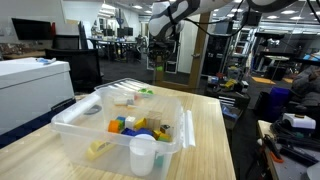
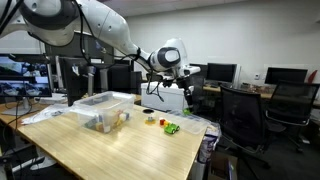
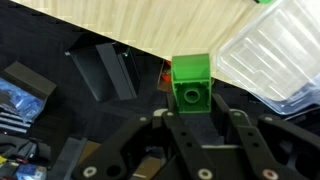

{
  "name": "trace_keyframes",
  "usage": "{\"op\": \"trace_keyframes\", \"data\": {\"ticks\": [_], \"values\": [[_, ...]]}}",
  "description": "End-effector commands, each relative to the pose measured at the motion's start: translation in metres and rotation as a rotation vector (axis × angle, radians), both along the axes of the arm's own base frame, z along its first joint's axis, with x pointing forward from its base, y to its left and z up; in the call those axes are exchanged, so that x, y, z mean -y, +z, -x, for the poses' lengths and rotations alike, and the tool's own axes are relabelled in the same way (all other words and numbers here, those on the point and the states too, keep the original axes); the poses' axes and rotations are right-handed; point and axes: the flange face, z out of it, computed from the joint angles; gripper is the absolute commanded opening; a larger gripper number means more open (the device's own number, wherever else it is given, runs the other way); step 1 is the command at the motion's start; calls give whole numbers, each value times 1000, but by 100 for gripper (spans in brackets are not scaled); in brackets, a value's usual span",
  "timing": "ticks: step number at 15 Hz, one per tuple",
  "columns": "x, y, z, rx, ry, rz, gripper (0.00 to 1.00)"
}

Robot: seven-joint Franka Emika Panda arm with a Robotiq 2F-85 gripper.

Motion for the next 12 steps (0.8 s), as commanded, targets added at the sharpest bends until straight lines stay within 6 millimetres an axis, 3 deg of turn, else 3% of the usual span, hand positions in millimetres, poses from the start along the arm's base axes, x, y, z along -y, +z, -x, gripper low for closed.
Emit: {"op": "trace_keyframes", "data": {"ticks": [1,3,6,8,12], "values": [[-47,35,-26,53,139,58,12],[-110,53,-48,88,287,94,12],[-174,56,-61,93,444,124,12],[-226,59,-65,96,585,141,12],[-275,90,-47,141,814,116,12]]}}
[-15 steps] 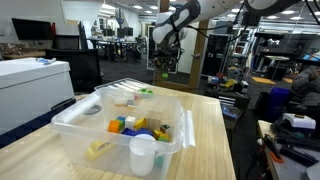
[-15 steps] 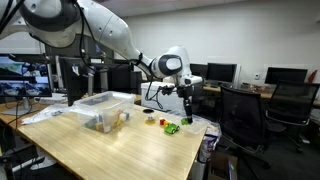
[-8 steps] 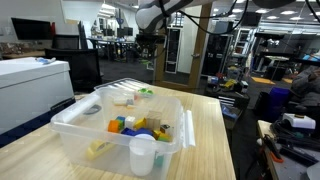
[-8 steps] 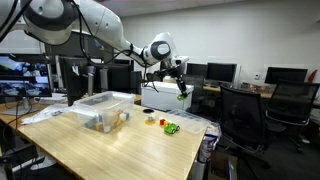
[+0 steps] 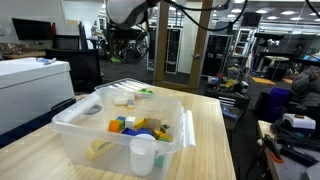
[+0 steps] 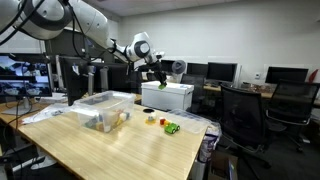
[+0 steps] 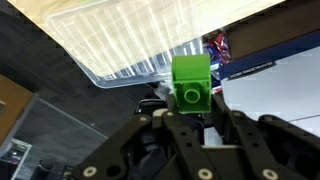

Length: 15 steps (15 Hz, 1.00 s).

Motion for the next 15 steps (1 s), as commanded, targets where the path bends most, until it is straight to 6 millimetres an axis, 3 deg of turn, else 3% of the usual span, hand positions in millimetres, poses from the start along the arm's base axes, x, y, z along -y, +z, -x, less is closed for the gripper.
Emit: {"op": "trace_keyframes", "data": {"ticks": [1,3,5,7,13,14,15], "values": [[-25,40,37,-4,212,-8,12],[-47,62,63,-44,357,3,12],[-61,58,95,-108,496,20,12],[-72,40,124,-184,612,38,12],[-92,-15,167,-381,877,57,12],[-93,-13,150,-344,809,64,37],[-95,-19,154,-363,830,64,37]]}}
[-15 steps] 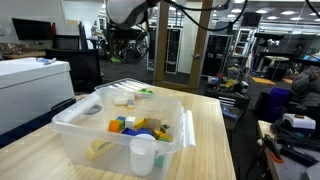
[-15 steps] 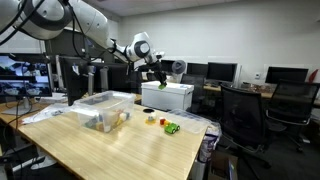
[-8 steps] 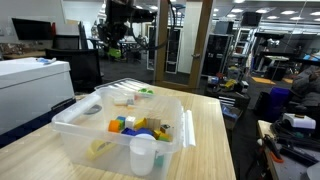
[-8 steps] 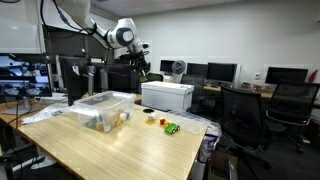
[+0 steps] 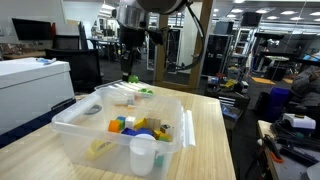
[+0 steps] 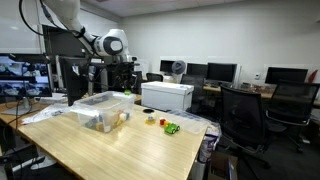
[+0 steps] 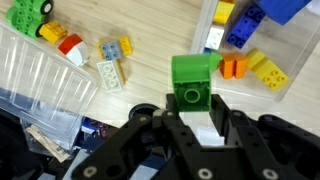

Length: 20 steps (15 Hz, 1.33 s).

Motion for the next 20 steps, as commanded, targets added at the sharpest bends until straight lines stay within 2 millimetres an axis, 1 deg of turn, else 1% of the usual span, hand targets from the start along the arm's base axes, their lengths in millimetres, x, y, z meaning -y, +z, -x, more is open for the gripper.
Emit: {"op": "trace_keyframes", "data": {"ticks": [1,3,7,10,12,14,15,16,17,20], "values": [[-2,1,1,2,11,0,12],[-11,4,4,5,32,-8,12],[-29,2,7,9,83,-16,12],[-33,-14,2,-43,109,10,12],[-35,-29,1,-90,133,28,12],[-38,-49,0,-160,164,48,12],[-39,-54,0,-164,193,56,12],[-39,-50,3,-144,143,32,12],[-40,-55,2,-150,145,31,37],[-40,-55,2,-149,145,31,37]]}}
